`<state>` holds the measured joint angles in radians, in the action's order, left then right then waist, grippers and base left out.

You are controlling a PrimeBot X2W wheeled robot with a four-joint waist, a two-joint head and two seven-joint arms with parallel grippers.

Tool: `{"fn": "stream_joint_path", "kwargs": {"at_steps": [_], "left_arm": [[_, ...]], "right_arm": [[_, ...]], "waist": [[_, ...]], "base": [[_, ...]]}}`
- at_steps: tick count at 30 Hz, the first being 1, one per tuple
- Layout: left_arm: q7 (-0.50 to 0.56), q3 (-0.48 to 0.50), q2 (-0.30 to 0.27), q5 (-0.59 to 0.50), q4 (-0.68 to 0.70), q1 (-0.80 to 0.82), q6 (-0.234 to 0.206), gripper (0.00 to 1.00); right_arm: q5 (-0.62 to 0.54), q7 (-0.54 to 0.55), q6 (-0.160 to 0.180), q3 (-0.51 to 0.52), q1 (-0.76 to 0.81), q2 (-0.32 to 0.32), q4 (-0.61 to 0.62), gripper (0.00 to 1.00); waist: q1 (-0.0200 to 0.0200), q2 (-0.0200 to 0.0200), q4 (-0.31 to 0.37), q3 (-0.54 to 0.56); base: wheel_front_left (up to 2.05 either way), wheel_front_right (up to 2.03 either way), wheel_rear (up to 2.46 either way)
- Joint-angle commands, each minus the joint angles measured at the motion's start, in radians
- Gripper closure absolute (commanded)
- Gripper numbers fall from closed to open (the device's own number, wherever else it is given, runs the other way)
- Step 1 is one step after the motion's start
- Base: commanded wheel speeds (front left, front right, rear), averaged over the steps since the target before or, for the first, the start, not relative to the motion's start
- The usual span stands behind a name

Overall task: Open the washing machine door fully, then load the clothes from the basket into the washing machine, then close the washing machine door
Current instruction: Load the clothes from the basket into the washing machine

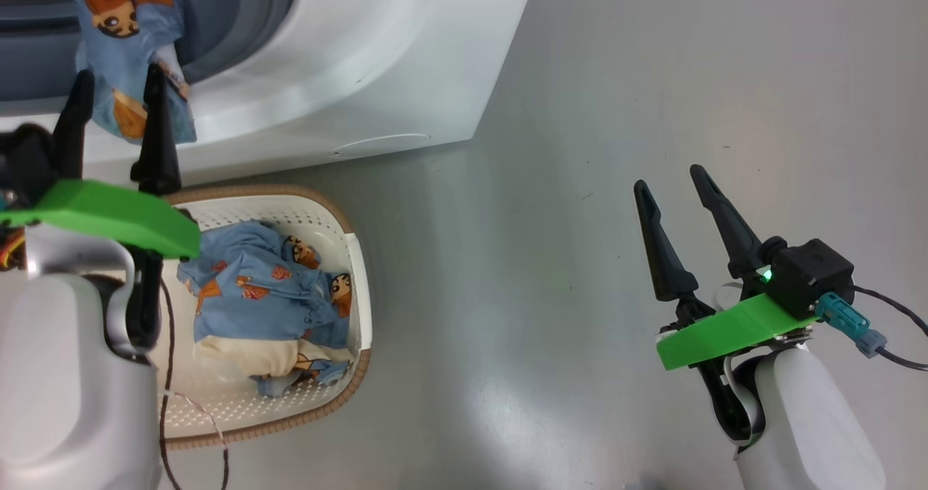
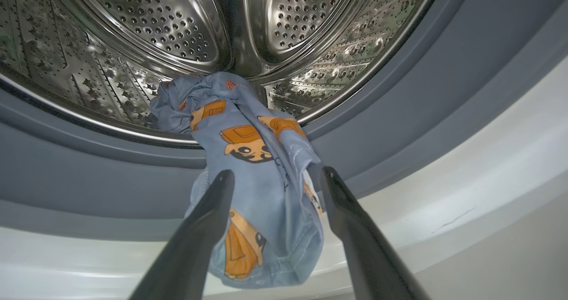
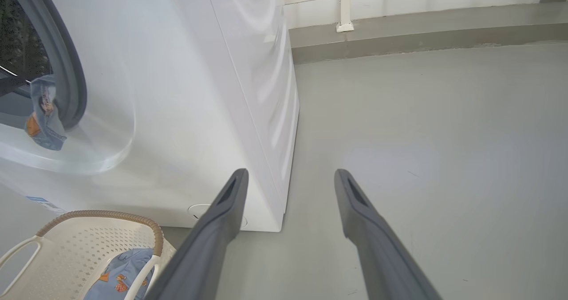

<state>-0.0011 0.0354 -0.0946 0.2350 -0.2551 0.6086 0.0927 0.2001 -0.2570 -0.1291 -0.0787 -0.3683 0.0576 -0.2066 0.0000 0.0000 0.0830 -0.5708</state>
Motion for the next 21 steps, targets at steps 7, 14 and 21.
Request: {"fn": "stream_joint_path", "kwargs": {"at_steps": [7,14,21], "left_arm": [[0.159,0.044,-0.04,0.083,-0.059,0.093,0.006,0.0],[0.242,0.064,-0.032,0.141,-0.136,0.157,-0.013,0.0],[0.346,0.064,-0.035,0.185,-0.227,0.208,-0.022,0.56]], "right_arm": [[0.026,-0.005,-0.002,-0.017,0.026,-0.007,0.017,0.0],[0.03,-0.005,-0.002,-0.021,0.02,-0.007,0.016,0.0],[0.038,-0.005,-0.002,-0.023,0.014,-0.007,0.007,0.0]], "waist": [[0.0,0.0,0.005,-0.017],[0.0,0.0,0.008,-0.031],[0.0,0.0,0.01,-0.039]], "base": [[0.0,0.0,0.0],[0.0,0.0,0.0],[0.0,0.0,0.0]]}}
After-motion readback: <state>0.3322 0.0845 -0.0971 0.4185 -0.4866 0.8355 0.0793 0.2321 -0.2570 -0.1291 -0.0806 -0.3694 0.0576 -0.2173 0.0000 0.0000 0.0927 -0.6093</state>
